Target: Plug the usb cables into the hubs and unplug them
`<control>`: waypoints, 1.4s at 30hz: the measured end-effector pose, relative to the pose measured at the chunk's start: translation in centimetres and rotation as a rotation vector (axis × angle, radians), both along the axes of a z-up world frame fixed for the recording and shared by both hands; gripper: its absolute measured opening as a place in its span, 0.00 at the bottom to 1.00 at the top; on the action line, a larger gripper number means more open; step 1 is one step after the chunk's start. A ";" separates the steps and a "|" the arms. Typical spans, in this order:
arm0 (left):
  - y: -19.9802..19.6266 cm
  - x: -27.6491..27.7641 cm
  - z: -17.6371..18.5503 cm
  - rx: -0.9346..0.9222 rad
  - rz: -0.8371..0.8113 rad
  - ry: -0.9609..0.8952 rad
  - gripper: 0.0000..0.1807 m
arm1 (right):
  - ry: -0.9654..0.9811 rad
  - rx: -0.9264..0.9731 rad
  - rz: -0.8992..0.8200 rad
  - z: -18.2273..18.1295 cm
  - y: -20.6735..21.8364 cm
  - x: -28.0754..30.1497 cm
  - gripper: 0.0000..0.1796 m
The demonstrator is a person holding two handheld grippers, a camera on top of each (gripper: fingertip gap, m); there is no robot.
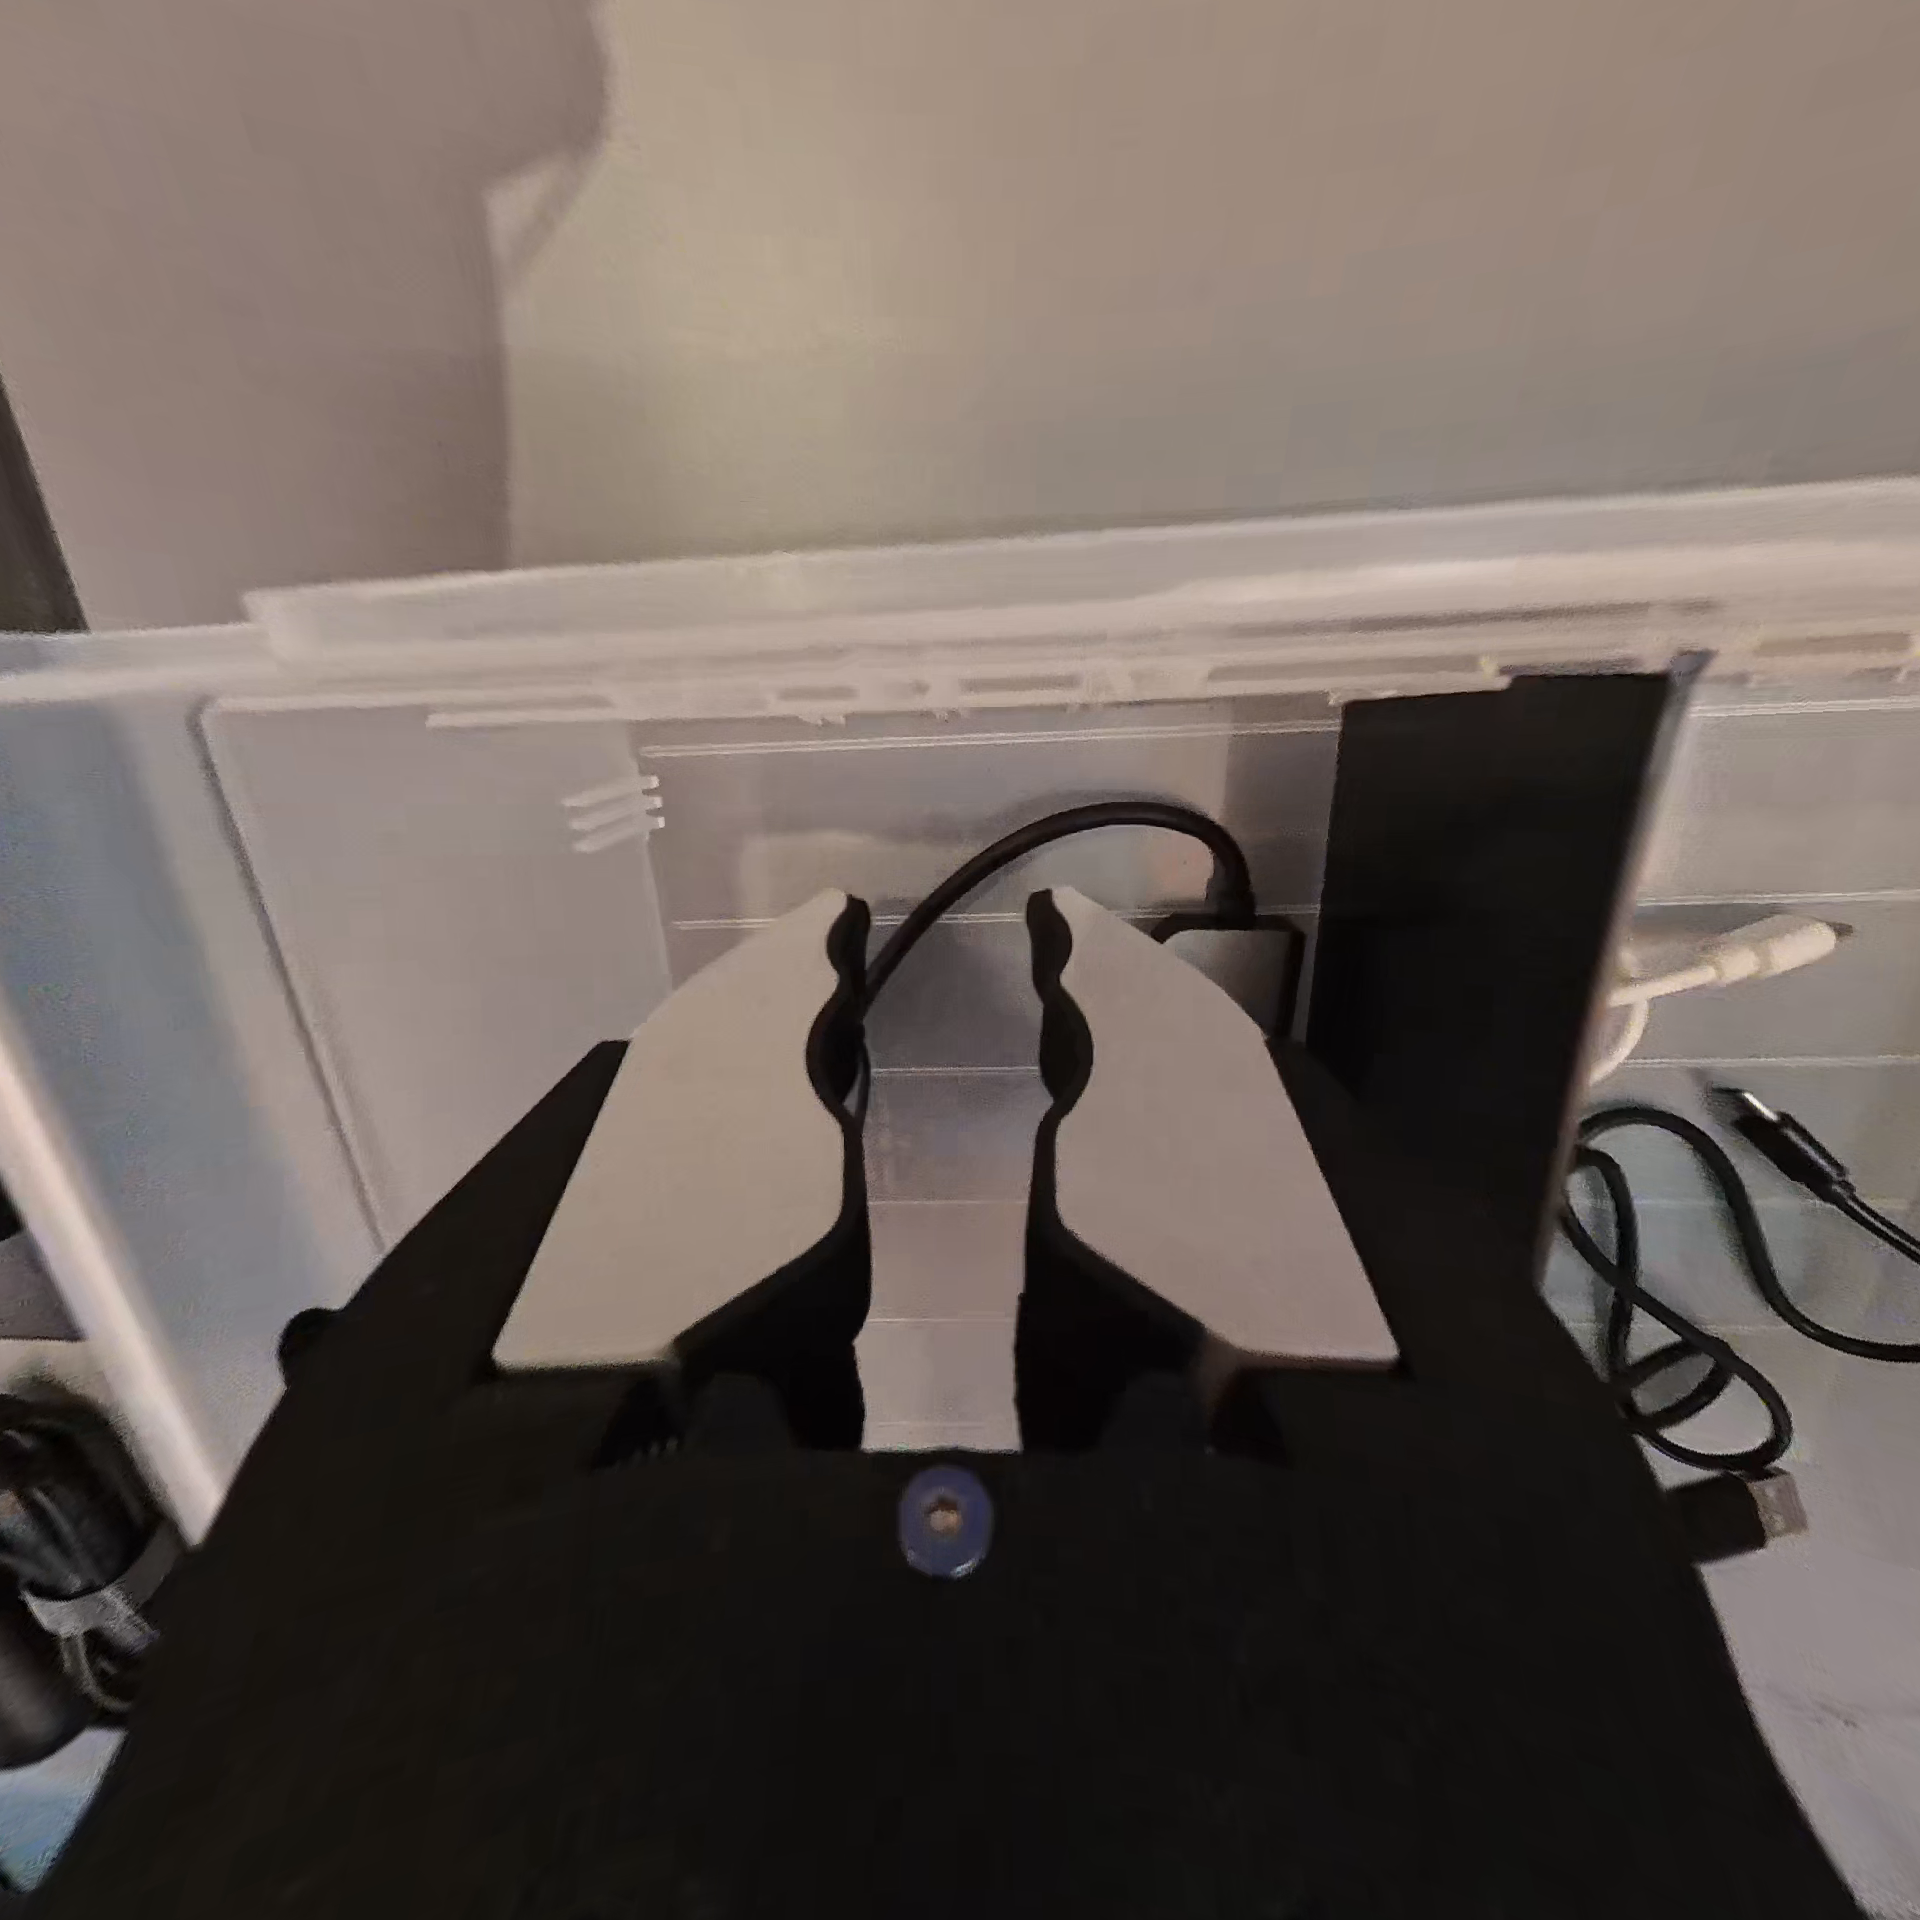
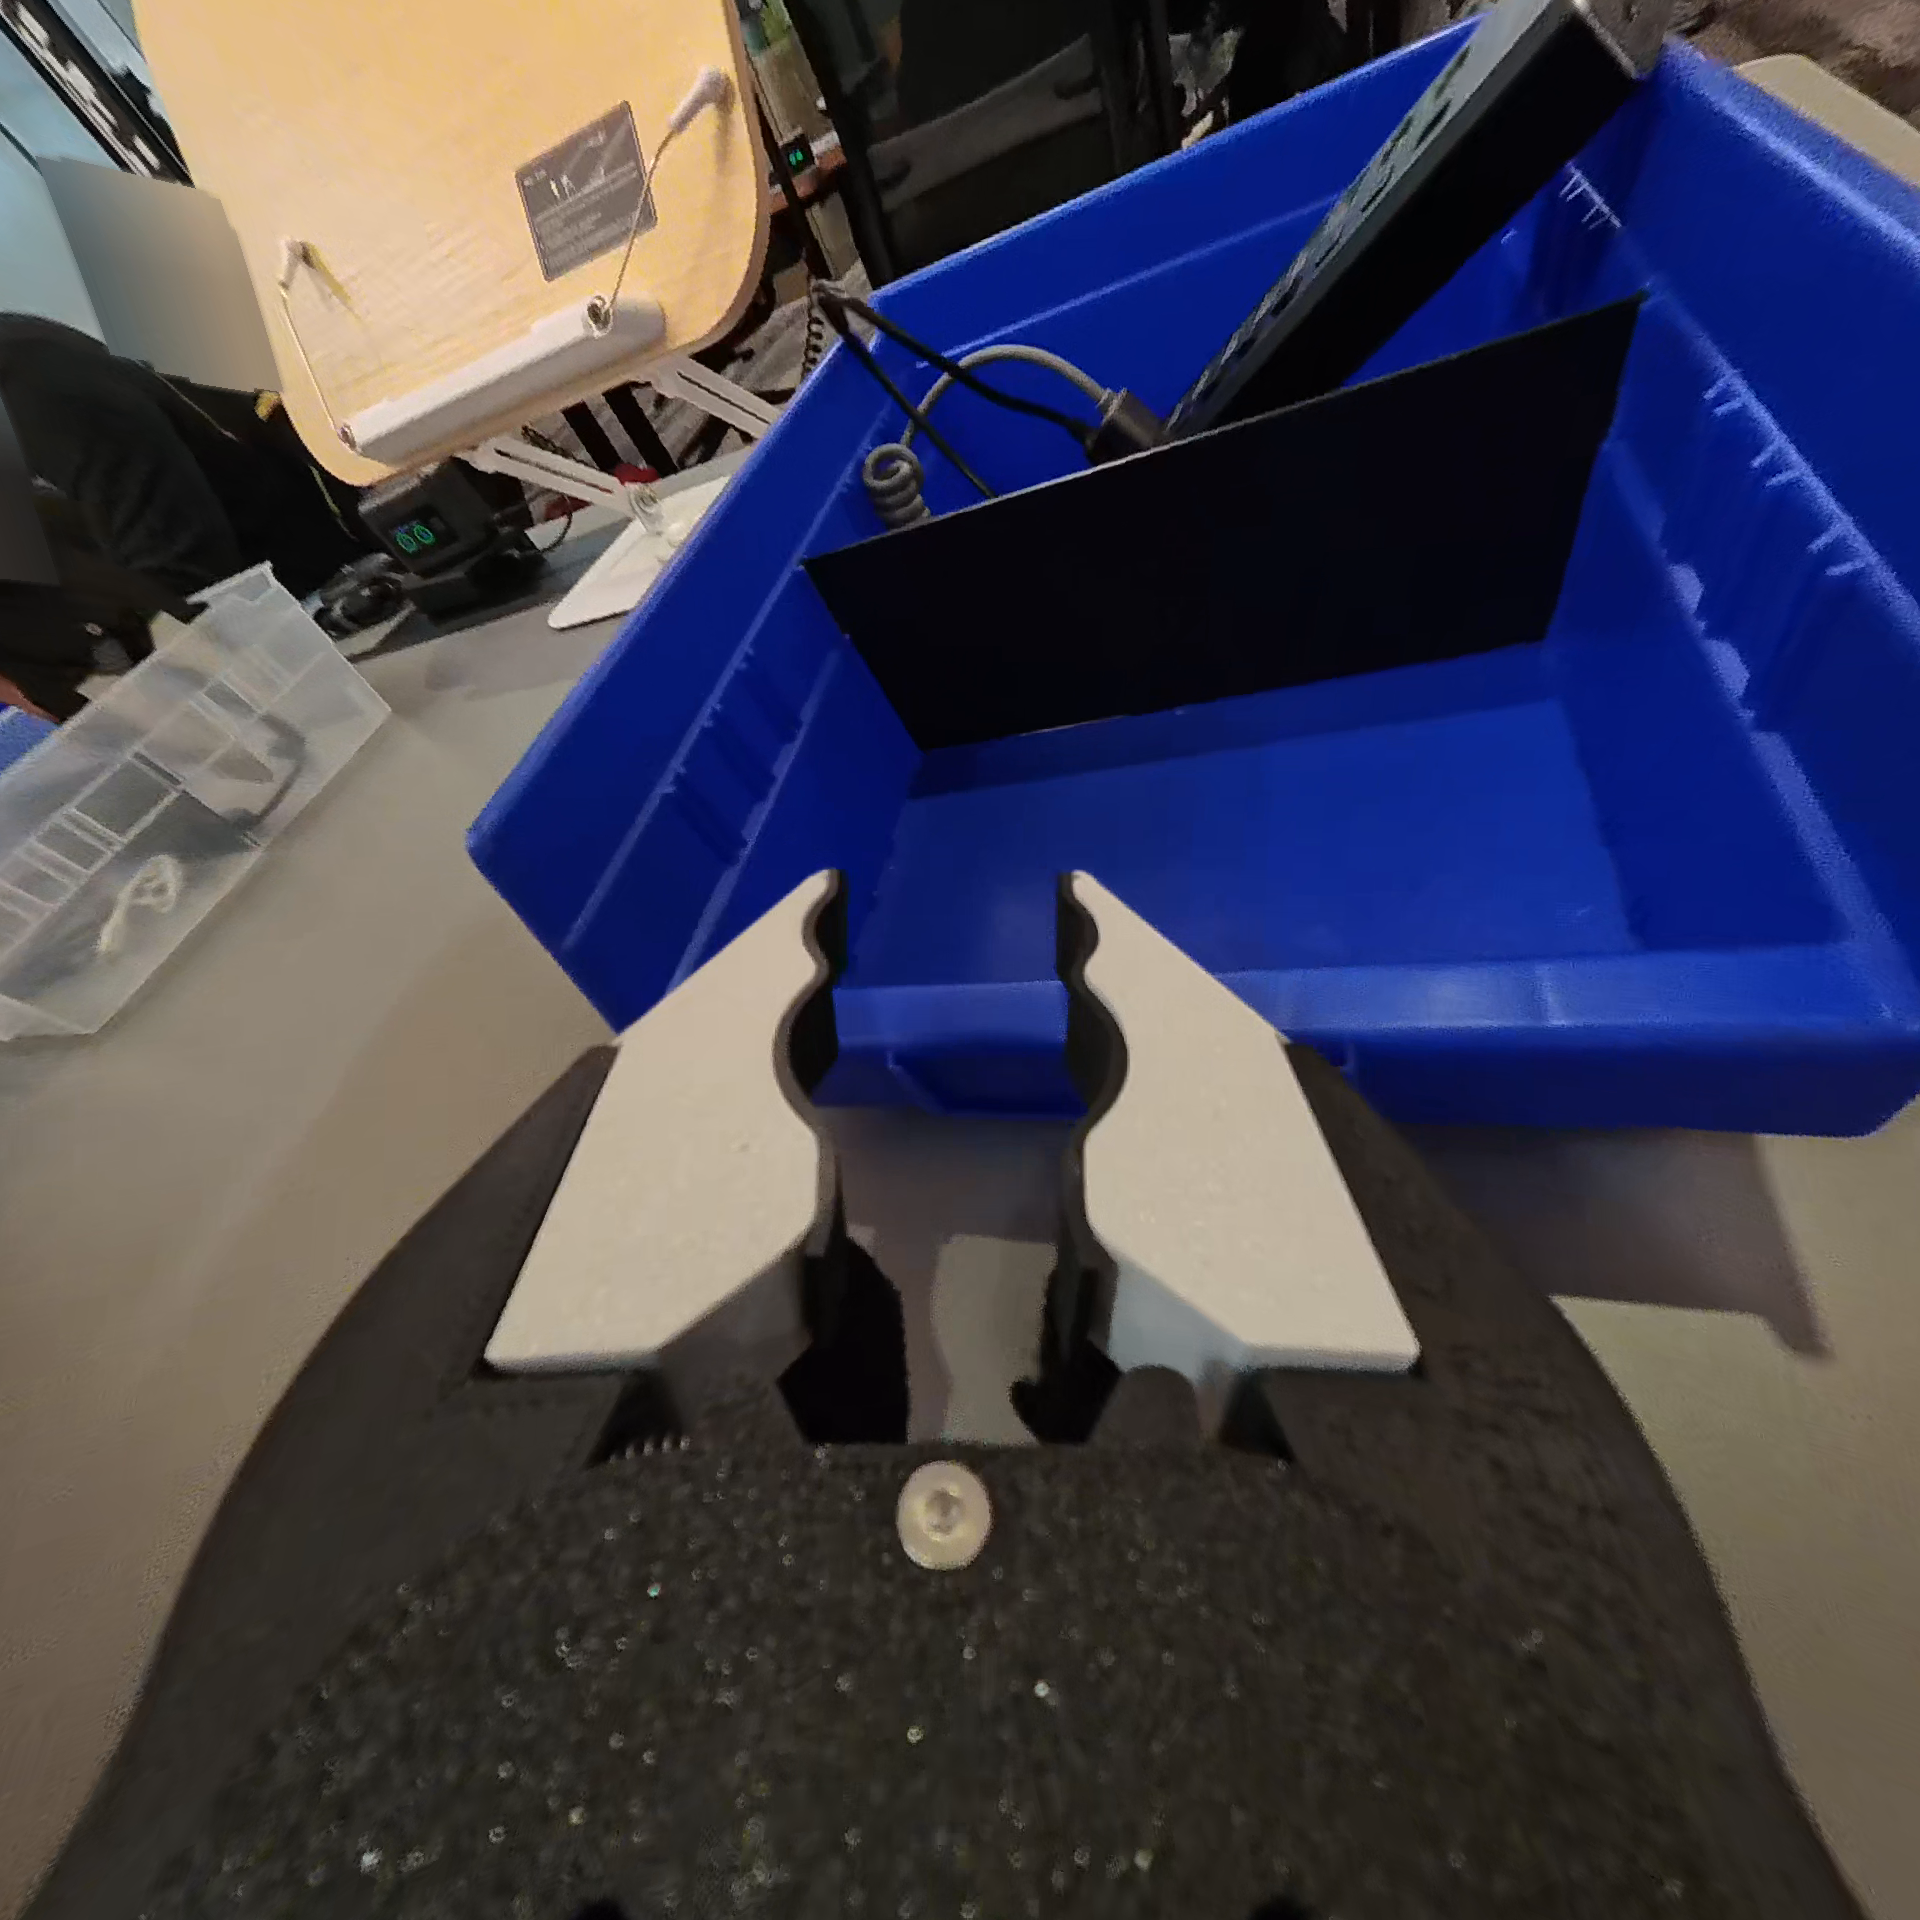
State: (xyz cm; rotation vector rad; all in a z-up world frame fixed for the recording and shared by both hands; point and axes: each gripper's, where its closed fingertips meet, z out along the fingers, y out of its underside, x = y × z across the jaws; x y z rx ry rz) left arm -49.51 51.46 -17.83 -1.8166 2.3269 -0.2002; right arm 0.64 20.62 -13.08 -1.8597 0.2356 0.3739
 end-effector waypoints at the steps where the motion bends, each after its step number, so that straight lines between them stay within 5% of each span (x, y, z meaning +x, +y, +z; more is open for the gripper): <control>1: 0.3 0.1 -0.2 0.017 0.002 -0.011 0.18 | -0.010 0.000 0.006 0.0 0.1 -0.1 0.22; 4: 0.4 0.1 -1.0 0.040 -0.023 -0.013 0.20 | -0.012 0.013 0.020 0.2 0.3 -0.4 0.22; 7: 0.1 -0.1 -1.2 0.031 -0.044 0.001 0.07 | -0.016 0.026 0.031 0.5 0.4 -0.6 0.22; 10: 0.4 -0.9 -1.2 0.072 -0.044 0.060 0.05 | -0.041 0.067 0.032 1.4 0.2 -0.6 0.21; 14: 1.9 -1.3 0.6 0.216 0.016 0.014 0.03 | -0.298 0.143 0.076 3.7 -0.2 -2.5 0.22; 18: 2.1 -1.8 5.1 0.290 0.141 -0.129 0.03 | -0.623 0.228 0.042 5.8 -0.5 -7.0 0.18; 31: -3.3 -0.6 27.2 0.568 0.447 -0.736 0.02 | -0.476 0.303 0.677 9.4 2.1 -24.8 0.24; 37: -10.5 5.9 31.8 0.175 0.631 -1.060 0.02 | -0.372 0.490 0.709 13.7 5.7 -30.1 0.26; 42: -16.2 11.5 30.2 -0.137 0.675 -1.243 0.02 | -0.081 0.551 0.701 15.7 5.5 -30.6 0.28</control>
